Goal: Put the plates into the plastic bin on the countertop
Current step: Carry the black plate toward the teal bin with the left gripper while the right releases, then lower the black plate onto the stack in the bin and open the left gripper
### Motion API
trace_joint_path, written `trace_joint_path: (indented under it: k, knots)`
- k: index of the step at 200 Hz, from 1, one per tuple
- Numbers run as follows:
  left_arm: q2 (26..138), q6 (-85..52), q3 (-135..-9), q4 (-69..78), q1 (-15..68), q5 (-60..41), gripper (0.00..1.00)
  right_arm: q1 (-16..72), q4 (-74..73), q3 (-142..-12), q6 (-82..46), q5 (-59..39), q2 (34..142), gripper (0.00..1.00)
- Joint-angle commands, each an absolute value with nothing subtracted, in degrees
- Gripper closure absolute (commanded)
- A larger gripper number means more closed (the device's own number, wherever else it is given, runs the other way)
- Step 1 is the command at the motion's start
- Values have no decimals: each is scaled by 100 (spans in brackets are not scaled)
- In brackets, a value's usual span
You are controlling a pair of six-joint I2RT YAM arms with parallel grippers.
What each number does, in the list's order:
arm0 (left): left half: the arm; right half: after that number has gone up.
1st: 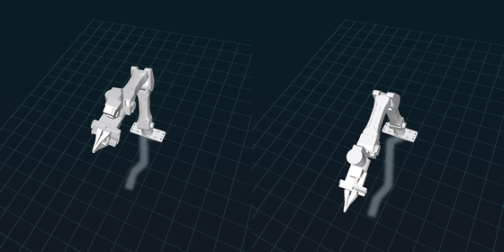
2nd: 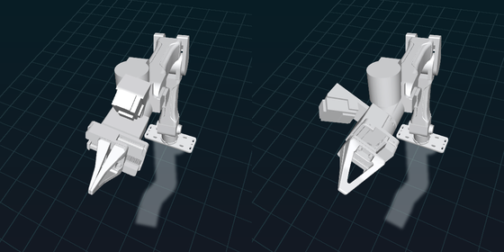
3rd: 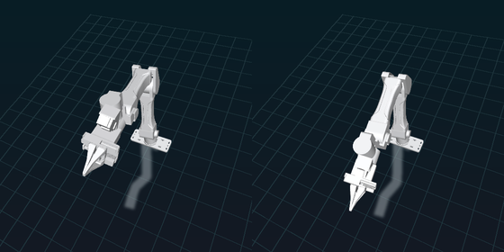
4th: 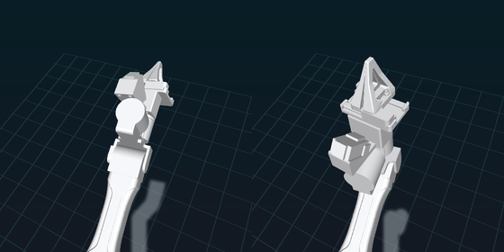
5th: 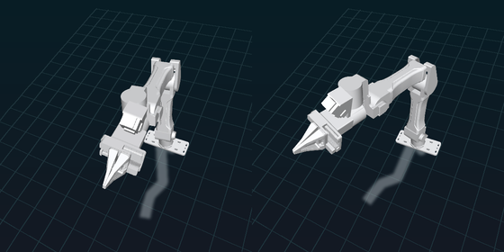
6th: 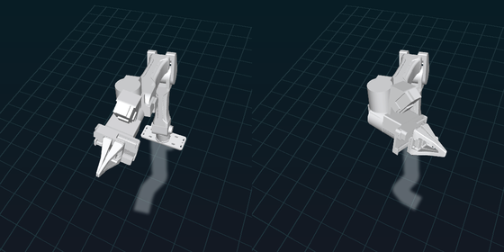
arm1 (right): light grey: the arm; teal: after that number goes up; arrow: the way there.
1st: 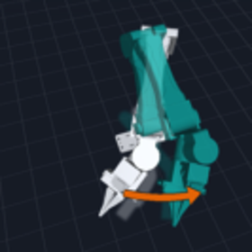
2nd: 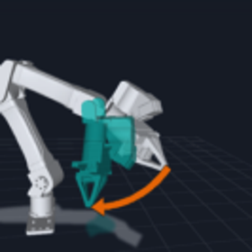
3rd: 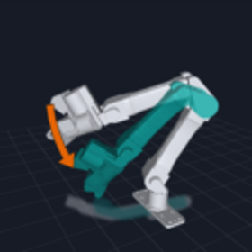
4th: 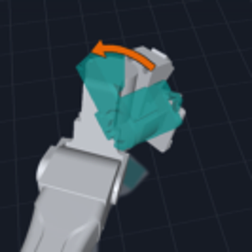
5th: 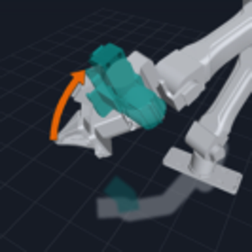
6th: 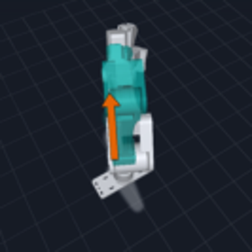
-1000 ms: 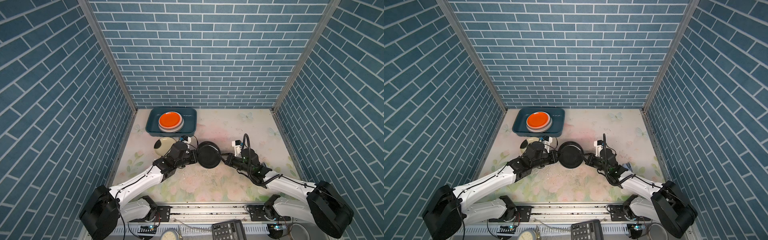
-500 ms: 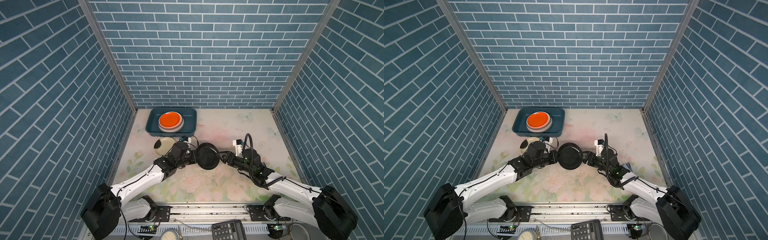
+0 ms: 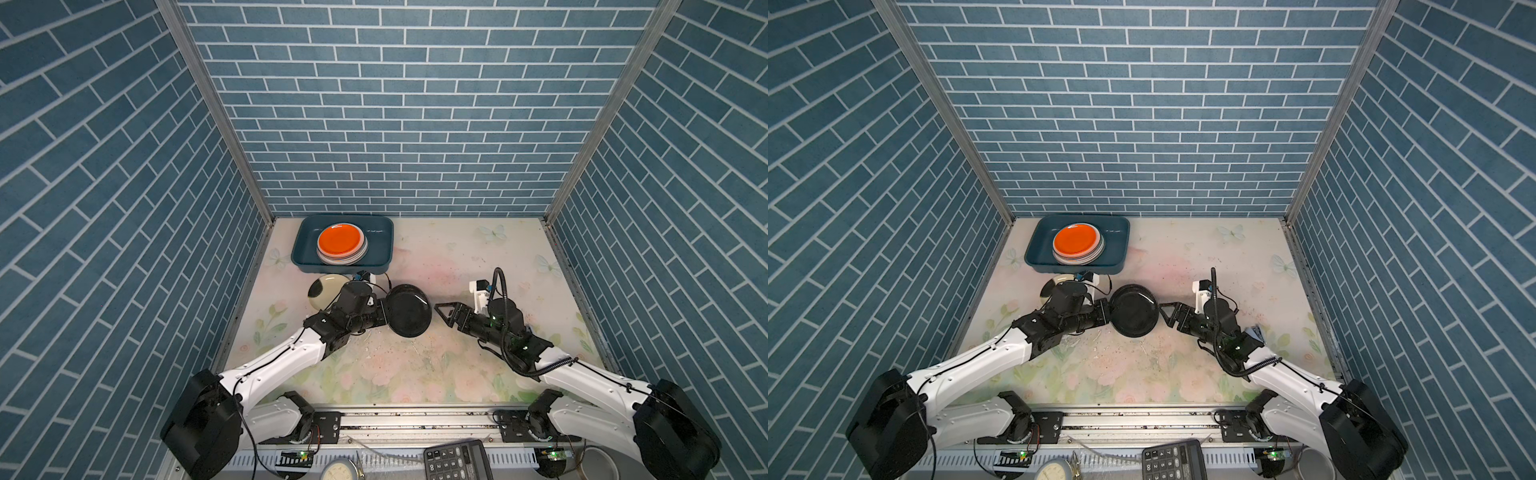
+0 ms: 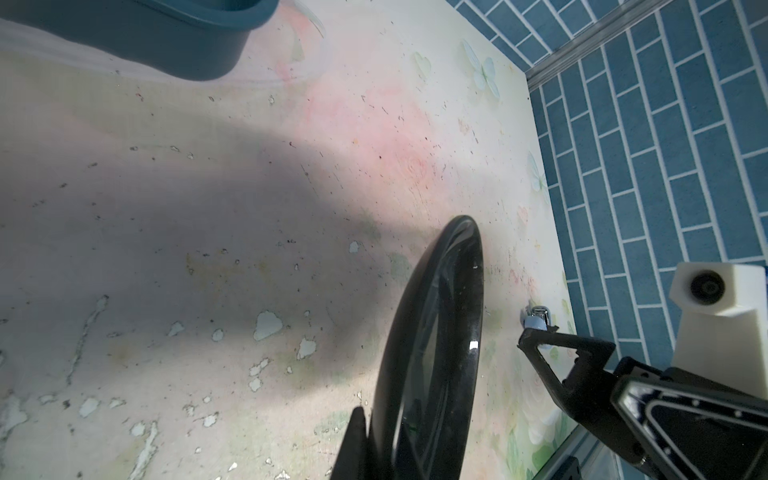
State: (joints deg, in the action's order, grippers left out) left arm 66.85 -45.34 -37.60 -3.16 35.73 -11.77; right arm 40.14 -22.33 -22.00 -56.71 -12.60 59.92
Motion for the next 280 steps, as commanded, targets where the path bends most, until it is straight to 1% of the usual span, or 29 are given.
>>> trace_joint_path:
  k: [1, 35, 123, 161, 186, 210, 244, 280]
  knots:
    - [6581, -4521, -3911, -299, 3345, -1346, 100, 4043, -2189, -2113, -5472, -999, 5764, 13]
    - [6629, -4475, -3978, -358, 3146, -1336, 100, 4038, -2141, -1980, -5389, -910, 5569, 12]
    - [6954, -4290, -5000, -465, 2346, -1243, 100, 4035, -1806, -1626, -5269, -627, 4659, 12]
    - [7170, -3854, -5859, -890, 2278, -919, 100, 4036, -1782, -1469, -5213, -536, 4346, 10]
    - [7278, -3402, -6448, -1394, 2261, -347, 100, 4037, -1750, -1388, -5164, -536, 4138, 10]
    - [7278, -3156, -6765, -1452, 2199, 79, 100, 4034, -1626, -1303, -5143, -380, 3910, 10]
    - [7516, -3196, -7093, -1391, 1684, 75, 100, 4035, -1329, -1205, -5065, -165, 3549, 10]
    - [8103, -3454, -7325, -1267, 1084, -79, 100, 4034, -1084, -1200, -4966, -1, 3280, 9]
